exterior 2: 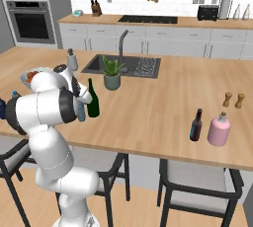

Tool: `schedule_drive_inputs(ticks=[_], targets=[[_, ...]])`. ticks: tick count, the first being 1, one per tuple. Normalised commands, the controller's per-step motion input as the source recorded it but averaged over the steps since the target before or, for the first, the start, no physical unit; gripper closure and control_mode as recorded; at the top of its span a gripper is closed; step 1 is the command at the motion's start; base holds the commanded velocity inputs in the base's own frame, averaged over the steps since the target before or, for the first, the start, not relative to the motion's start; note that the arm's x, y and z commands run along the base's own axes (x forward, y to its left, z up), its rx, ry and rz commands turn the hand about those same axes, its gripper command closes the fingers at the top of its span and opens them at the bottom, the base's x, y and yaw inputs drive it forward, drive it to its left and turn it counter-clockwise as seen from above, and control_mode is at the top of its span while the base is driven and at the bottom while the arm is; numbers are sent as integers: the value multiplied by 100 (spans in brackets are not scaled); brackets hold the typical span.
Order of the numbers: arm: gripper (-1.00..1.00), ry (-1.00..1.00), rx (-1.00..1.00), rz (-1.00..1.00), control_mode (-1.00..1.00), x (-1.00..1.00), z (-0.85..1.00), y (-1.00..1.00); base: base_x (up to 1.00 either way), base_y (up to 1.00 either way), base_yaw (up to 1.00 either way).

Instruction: Move the plastic bottles in the middle to the plastics group, and the glass bottles in the middle to the glass group.

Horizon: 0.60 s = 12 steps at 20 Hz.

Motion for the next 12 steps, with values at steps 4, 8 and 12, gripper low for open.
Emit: schedule_drive_inputs(ticks=[4, 8, 12], targets=[[-100, -6, 0, 0, -100, 0, -28, 0, 0, 0, 0], [-100, -1, 0, 0, -100, 0, -17, 0, 0, 0, 0], [100, 0, 0, 0, -100, 0, 0, 0, 0, 0, 0]])
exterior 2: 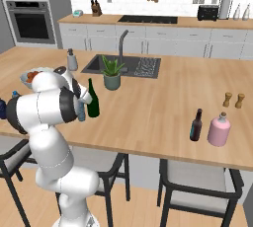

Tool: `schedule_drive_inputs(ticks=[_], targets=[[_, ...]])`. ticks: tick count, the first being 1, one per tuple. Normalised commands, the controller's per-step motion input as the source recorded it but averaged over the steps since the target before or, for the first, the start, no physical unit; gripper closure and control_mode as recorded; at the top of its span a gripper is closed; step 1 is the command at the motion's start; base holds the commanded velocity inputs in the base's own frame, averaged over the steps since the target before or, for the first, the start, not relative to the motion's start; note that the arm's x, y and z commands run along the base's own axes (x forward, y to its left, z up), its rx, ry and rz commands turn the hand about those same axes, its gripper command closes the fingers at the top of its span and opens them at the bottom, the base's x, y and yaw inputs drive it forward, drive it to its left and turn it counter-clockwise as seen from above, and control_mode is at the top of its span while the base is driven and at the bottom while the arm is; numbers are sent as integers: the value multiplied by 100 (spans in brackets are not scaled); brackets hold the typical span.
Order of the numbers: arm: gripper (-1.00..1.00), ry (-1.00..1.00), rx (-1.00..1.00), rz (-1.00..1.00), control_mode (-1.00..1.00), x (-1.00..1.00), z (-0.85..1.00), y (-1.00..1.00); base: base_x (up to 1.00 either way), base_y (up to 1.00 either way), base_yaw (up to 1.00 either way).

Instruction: Move the plastic bottles in the middle to the plastics group, and the glass bottles in the middle to the glass group.

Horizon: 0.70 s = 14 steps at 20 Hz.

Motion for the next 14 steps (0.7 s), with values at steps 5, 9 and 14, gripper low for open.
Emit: schedule_drive_inputs(ticks=[5, 9, 14], targets=[[100, 0, 0, 0, -100, 0, 0, 0, 0, 0, 0], [100, 0, 0, 0, -100, 0, 0, 0, 0, 0, 0], [100, -14, 4, 1, -100, -39, 13, 0, 0, 0, 0]])
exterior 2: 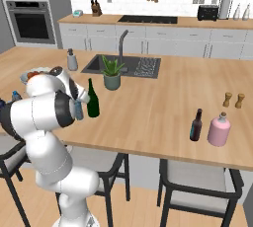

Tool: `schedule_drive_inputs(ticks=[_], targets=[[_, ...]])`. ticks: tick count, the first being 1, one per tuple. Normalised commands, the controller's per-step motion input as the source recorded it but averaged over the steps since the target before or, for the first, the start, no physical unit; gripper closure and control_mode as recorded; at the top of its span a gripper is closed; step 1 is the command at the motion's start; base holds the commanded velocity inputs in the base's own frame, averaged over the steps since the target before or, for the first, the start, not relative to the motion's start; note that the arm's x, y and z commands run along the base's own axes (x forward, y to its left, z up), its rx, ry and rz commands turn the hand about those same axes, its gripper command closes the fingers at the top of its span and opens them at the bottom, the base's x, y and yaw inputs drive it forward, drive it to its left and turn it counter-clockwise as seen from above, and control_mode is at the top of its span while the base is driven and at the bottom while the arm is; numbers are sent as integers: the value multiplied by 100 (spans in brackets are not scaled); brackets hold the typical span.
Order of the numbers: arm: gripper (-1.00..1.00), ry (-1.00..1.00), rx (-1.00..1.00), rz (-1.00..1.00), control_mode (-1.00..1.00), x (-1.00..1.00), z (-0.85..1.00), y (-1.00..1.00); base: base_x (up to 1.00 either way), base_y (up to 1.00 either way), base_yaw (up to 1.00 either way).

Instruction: Move the plastic bottles in the middle to the plastics group, and the glass bottles in the middle to the glass group.

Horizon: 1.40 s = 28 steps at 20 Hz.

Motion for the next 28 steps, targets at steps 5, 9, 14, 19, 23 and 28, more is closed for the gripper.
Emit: schedule_drive_inputs(ticks=[5, 9, 14, 19, 23, 28], targets=[[100, -4, 5, 13, -100, -48, 44, 9, 0, 0, 0], [100, 6, 1, 31, -100, -17, 50, 29, 0, 0, 0], [100, 22, -2, 32, -100, 0, 45, 53, 0, 0, 0], [100, 14, -10, 28, -100, 0, 6, 68, 0, 0, 0], [100, -12, -3, 25, -100, -2, -14, 54, 0, 0, 0], [100, -25, 0, 14, -100, -2, -16, 53, 0, 0, 0]])
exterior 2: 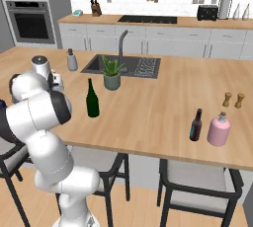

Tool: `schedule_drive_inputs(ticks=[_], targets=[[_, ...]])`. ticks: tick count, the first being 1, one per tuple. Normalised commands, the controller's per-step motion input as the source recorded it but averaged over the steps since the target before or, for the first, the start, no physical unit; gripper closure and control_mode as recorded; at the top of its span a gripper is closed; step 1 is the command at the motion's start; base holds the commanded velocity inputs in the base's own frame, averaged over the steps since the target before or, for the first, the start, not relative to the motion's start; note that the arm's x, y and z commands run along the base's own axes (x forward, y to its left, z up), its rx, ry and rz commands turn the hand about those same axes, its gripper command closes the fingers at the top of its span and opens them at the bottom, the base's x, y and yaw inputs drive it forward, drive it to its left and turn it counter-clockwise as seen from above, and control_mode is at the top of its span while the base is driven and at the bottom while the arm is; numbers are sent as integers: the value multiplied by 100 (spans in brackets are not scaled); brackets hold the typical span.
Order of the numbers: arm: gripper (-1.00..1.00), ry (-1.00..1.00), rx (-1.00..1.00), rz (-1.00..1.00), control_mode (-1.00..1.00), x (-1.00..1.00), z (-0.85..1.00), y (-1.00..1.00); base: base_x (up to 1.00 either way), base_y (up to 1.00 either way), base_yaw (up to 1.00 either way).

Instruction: Move the plastic bottles in the middle to the plastics group, and the glass bottles in the middle to the glass group.

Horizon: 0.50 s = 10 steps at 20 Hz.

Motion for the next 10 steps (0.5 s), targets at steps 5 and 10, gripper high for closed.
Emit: schedule_drive_inputs(ticks=[5, 10], targets=[[100, -3, 1, 13, -100, 0, -1, 50, 0, 0, 0], [100, 11, 0, 14, -100, 0, 18, 40, 0, 0, 0]])
